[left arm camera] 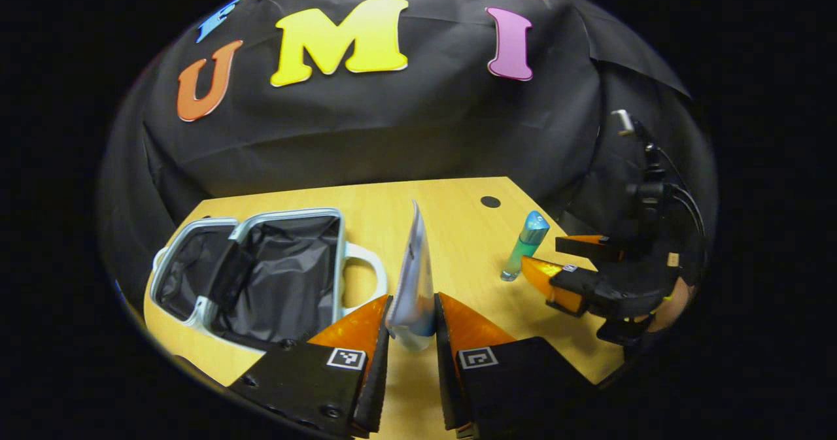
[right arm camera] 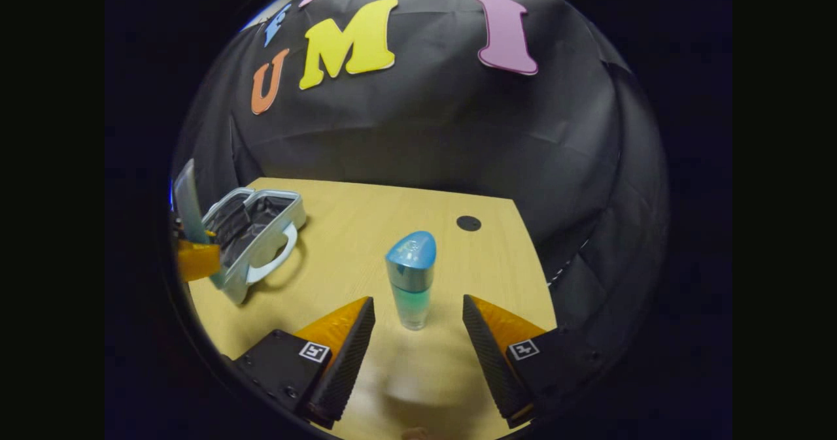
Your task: First open the suitcase, pack the skin care products into it, and then close the suitcase.
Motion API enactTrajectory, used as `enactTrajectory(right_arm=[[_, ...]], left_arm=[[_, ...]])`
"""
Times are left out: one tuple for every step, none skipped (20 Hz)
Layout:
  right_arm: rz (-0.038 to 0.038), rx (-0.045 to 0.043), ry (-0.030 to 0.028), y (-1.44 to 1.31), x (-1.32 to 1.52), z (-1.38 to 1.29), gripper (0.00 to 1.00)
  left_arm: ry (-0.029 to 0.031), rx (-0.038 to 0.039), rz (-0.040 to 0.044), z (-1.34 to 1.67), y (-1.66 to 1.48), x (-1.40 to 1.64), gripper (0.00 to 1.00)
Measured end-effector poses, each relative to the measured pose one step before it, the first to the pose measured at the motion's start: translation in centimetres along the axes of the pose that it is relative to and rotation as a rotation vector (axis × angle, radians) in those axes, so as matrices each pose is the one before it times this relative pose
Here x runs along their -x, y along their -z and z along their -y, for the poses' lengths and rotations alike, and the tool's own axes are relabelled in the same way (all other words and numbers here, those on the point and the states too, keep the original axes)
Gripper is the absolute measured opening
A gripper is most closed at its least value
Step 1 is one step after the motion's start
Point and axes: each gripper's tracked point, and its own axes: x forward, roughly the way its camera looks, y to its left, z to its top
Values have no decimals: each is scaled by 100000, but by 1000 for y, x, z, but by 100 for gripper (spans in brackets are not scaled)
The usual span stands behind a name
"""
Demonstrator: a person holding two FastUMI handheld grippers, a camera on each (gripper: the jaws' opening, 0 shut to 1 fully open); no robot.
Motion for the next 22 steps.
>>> enactTrajectory(right_arm=[[-236, -756, 416, 114, -772, -133, 80], [-683, -561, 411, 134, -753, -83, 80], [-532, -136, 756, 185, -617, -47, 76], [-354, -9, 929, 65, -676, -110, 69], [184, -375, 30, -56, -386, -150, 66], [408, 665, 582, 125, -269, -83, 63], [586, 1385, 1067, -111, -241, 65, 61], [-949, 545, 1442, 284, -243, 44, 51], [-461, -623, 1544, -23, 44, -4, 43], [-613, -306, 1646, 150, 191, 81, 43], [-680, -729, 1635, 180, 427, 137, 41], [-326, -1225, 783, 39, 736, -196, 41], [156, -620, 915, -128, 1674, -533, 41], [175, 20, 132, -54, 1553, -523, 41], [374, -388, -443, -143, 1581, -618, 41], [-495, -255, -973, -275, 2736, -1312, 41], [-544, -2750, -818, -385, 3952, -2082, 41], [-94, -1212, 1140, -214, 2355, -1375, 41], [274, -797, 277, -154, 1822, -1261, 41], [689, -567, 40, -279, 1468, -1274, 41], [1016, -75, 714, -372, 1151, -1158, 41], [1149, 357, 600, -458, 1029, -990, 41]], left_arm=[[-1484, 1821, -501, -611, 410, 969, 37], [-1988, 1856, -463, -679, 446, 979, 37], [-1467, 1340, -427, -744, 350, 759, 37], [-2356, 1108, -491, -1054, 395, 938, 37], [-1307, 748, -612, -856, 295, 416, 37], [-1601, 821, -275, -984, 198, 240, 37], [-937, 1008, -324, -954, 130, 91, 37], [-1109, 853, 342, -1440, -66, 180, 37], [-199, 522, -99, -921, -50, 45, 37], [-421, -172, -258, -1013, -70, -162, 37], [-1106, -557, -379, -1268, -164, -274, 37], [15, -293, -1019, -1095, -133, -436, 37], [49, -641, 95, -1371, -397, -496, 37], [390, -1006, 102, -1086, -372, -634, 37], [331, -1110, -389, -1077, -145, -612, 37], [-424, -1465, -2512, -1980, 21, -1677, 37], [321, -200, -4760, -1891, 550, -2201, 37], [1475, 317, -3911, -942, 347, -1758, 37], [350, -463, -2780, -768, 282, -1389, 37], [257, -1001, -3043, -725, 340, -1395, 37], [1025, -851, -3002, -292, 283, -1261, 37], [1408, -66, -4215, -204, 418, -1648, 37]])
